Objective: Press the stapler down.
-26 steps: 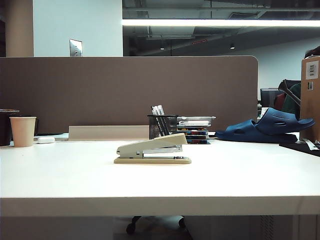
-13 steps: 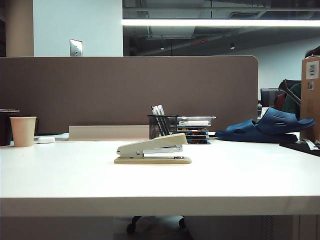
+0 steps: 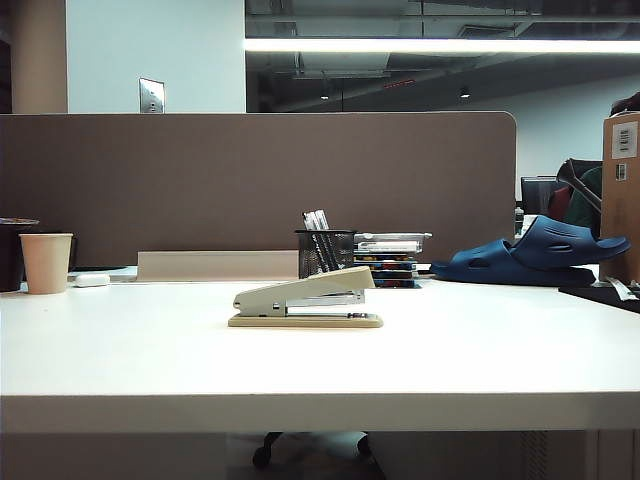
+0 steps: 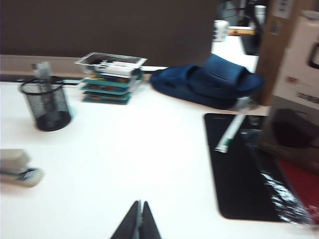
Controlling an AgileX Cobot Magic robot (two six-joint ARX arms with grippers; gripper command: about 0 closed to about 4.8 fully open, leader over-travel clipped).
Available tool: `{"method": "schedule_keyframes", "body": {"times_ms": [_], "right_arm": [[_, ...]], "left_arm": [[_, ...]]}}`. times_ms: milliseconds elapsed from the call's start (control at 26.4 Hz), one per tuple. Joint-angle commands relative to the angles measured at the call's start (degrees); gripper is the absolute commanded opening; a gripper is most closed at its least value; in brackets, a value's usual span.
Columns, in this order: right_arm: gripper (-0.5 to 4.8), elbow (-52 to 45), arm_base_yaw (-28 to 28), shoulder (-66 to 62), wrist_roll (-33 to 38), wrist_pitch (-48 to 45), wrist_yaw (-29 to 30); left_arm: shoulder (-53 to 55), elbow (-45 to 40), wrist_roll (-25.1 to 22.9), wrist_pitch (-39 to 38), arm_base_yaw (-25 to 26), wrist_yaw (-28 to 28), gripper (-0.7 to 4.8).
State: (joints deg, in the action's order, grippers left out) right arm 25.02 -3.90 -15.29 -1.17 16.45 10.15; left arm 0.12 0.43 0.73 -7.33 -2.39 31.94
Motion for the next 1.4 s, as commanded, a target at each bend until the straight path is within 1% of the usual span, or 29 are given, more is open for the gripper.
{"method": "schedule_keyframes", "body": {"times_ms": [38,114,265,341,568,606,644,871,1061,1136,1401], "right_arm": [[-0.09,4.5,0.04,-6.75,-0.39,0.2,4.28],[-0.09,9.68,0.04,-14.91,-0.39,0.52,8.33],[-0.09,14.78,0.42,-23.19,-0.37,0.15,13.51],[-0.09,17.03,1.31,-26.75,-0.37,0.09,15.06],[-0.09,24.57,7.5,-38.16,-0.39,0.0,17.94],[-0.09,27.21,10.03,-42.07,-0.39,-0.02,19.28],[-0.09,28.65,11.28,-44.26,-0.37,0.02,19.91],[-0.09,36.13,16.83,-55.23,-0.33,0.09,20.87],[-0.09,42.03,19.76,-63.65,-0.26,0.46,20.9],[-0.09,45.4,21.22,-69.31,0.11,0.5,20.9],[-0.09,48.09,22.97,-77.81,0.13,0.04,22.12]], "left_arm": [[0.0,0.15,-0.04,0.04,0.0,0.35,-0.06],[0.0,0.15,-0.04,0.04,0.0,0.28,-0.06],[0.0,0.15,-0.04,-0.28,0.0,0.22,-0.06],[0.0,0.13,-0.04,-0.63,0.0,0.24,-0.06],[0.0,0.13,-0.04,-0.83,0.0,0.24,-0.06],[0.0,0.13,-0.04,-0.83,0.02,0.22,-0.06],[0.0,0.13,-0.07,-0.83,0.02,0.22,-0.06],[0.0,0.13,-0.07,-0.83,0.02,0.0,-0.05],[0.0,0.13,-0.07,-0.79,0.02,0.0,-0.06],[0.0,0.13,-0.07,-0.79,0.02,-0.44,-0.06],[0.0,0.13,-0.07,-0.76,0.02,-0.46,-0.06]]}}
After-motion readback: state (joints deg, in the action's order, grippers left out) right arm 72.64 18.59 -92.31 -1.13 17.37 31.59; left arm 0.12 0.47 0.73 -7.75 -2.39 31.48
